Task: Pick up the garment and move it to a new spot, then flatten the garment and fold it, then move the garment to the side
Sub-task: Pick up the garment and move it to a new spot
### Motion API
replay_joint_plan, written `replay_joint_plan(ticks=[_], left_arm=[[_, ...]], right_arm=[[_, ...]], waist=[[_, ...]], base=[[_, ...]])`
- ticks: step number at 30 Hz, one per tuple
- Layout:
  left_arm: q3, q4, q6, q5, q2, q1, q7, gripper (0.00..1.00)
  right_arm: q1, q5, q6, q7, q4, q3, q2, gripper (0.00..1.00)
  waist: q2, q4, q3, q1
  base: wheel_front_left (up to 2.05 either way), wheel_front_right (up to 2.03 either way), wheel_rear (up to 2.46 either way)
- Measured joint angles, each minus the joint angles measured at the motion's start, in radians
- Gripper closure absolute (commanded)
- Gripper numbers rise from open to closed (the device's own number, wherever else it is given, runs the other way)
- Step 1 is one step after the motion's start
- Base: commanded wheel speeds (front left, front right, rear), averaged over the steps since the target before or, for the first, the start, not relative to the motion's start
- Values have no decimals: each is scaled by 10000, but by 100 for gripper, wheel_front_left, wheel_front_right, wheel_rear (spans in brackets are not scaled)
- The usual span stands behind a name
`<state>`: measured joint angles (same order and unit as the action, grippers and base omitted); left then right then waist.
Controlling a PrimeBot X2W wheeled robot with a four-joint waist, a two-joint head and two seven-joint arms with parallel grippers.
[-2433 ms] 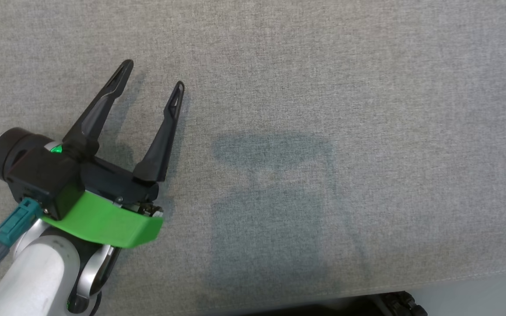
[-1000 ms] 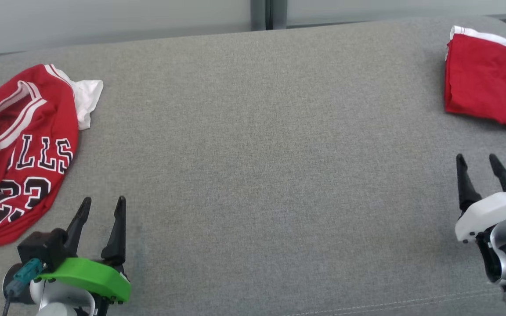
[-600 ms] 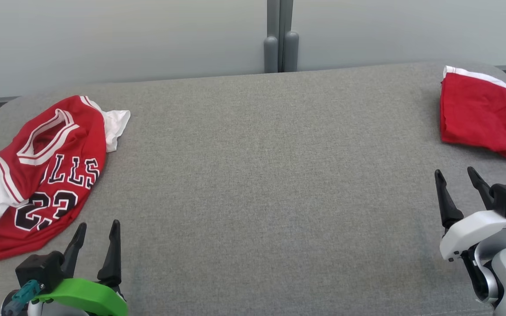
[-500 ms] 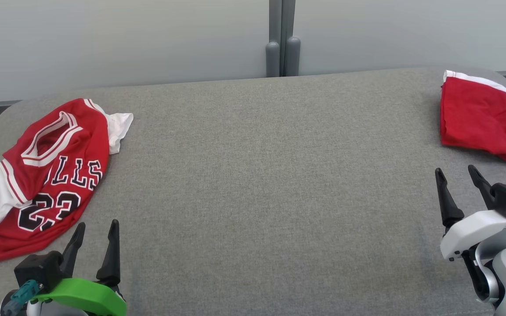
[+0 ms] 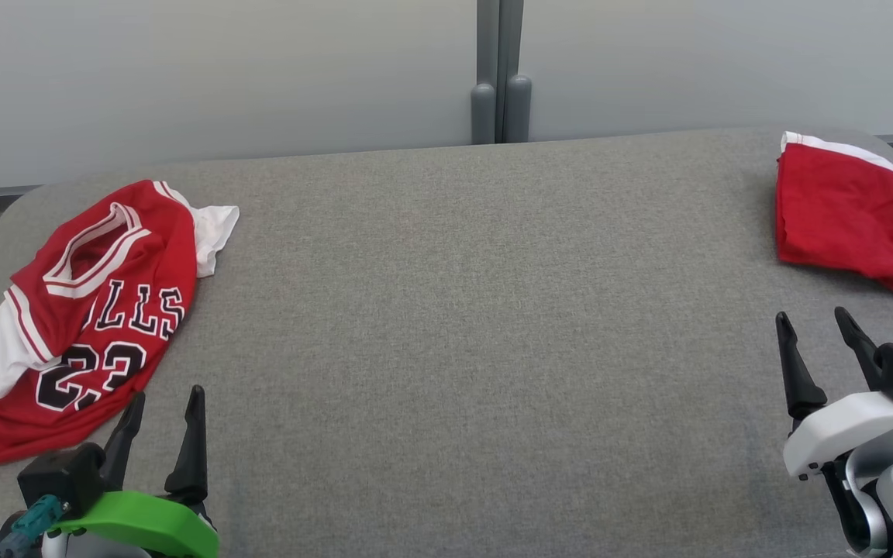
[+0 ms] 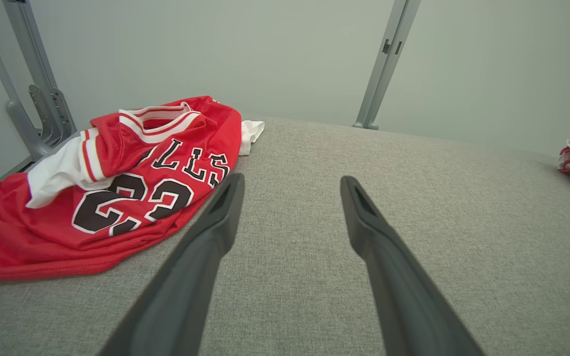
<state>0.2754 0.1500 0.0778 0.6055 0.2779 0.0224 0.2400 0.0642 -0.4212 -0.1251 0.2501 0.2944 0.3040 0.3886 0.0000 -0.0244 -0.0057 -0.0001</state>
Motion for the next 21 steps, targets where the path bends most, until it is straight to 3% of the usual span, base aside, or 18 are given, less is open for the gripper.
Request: replay_joint_plan(ticks=[11,21], left_arm=[[56,-2,-219,-33,2,1,31,0],[73,8,-245,-109,0,-9,33,0]], right_arm=[[-432,190,0,2,-249,-397,-67,0],[-546,439,0,2,-543,-395,-73,0]], waist=[[0,141,-3,0],[0,920,9,0]], base=[[0,0,0],[0,0,0]])
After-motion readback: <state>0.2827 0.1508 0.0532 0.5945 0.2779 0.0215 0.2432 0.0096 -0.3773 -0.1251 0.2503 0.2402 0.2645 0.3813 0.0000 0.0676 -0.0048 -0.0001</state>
